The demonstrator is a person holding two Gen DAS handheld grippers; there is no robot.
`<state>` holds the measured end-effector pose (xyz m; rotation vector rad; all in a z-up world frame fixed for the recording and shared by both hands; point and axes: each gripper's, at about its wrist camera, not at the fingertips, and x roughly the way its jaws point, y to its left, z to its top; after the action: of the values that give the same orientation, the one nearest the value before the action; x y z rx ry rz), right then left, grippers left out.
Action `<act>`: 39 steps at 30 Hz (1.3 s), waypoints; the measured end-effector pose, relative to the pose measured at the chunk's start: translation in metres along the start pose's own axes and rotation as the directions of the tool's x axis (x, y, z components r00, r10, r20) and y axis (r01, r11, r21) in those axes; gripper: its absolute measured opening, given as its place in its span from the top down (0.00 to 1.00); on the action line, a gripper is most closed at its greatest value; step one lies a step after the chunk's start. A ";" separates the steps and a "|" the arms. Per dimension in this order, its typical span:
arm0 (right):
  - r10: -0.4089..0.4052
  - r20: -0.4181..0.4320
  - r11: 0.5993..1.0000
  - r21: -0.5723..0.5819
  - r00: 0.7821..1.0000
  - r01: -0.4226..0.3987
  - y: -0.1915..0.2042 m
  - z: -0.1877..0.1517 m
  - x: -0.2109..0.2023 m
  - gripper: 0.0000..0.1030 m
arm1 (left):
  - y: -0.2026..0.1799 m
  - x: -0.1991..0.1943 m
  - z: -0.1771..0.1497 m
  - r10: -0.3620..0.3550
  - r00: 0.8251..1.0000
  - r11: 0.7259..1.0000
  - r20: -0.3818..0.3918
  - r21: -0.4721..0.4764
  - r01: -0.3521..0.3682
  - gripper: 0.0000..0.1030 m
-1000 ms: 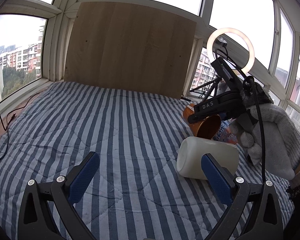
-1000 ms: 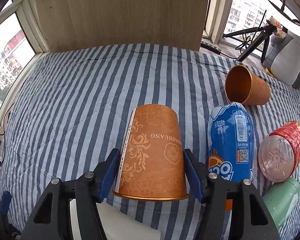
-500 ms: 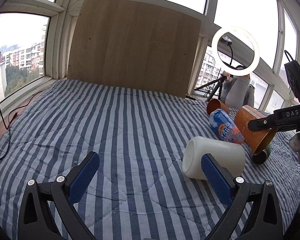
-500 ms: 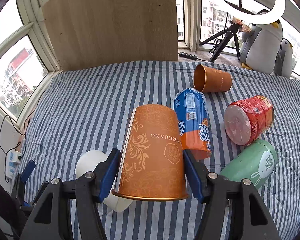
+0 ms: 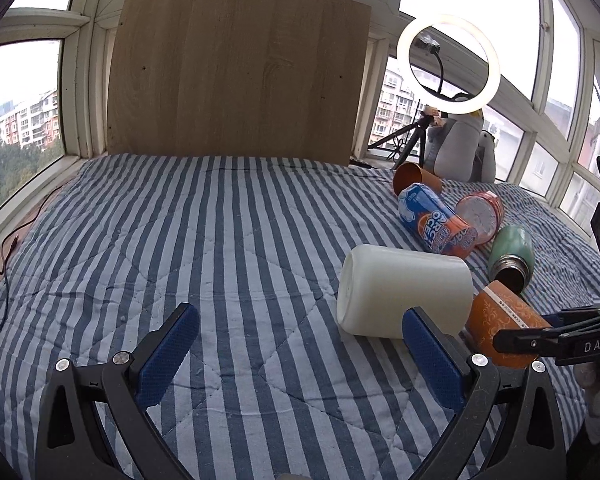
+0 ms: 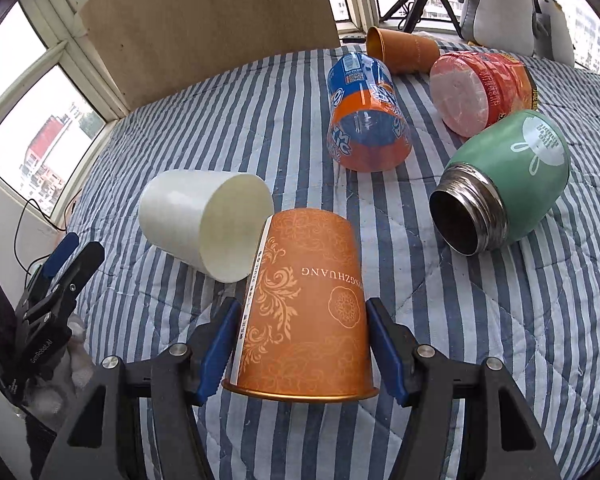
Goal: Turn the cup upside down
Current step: 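Lift the orange cup with the right tool and rotate it over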
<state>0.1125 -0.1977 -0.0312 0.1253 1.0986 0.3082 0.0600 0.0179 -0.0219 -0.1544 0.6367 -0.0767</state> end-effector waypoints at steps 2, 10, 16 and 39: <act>0.003 0.005 1.000 -0.018 1.000 -0.003 0.002 -0.005 0.001 0.40 | -0.005 0.002 0.000 -0.022 1.000 1.000 -0.021 -0.002 0.022 0.00; 0.020 0.119 0.999 -0.038 0.993 -0.016 -0.012 -0.031 -0.038 0.33 | -0.049 0.003 0.005 -0.104 0.987 0.994 -0.123 0.026 0.108 0.00; 0.004 0.198 1.000 0.023 0.980 -0.008 -0.051 -0.069 -0.073 0.33 | -0.098 0.018 0.012 -0.158 0.948 0.985 -0.275 0.030 0.173 0.00; -0.108 0.281 0.994 0.057 0.954 0.095 -0.094 -0.141 -0.090 0.33 | -0.163 0.089 0.009 -0.274 0.815 0.961 -0.511 -0.177 0.212 0.13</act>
<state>-0.0336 -0.3222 -0.0422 0.1456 0.8229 0.1677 0.1323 -0.1519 -0.0397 -0.3307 1.1806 -0.3427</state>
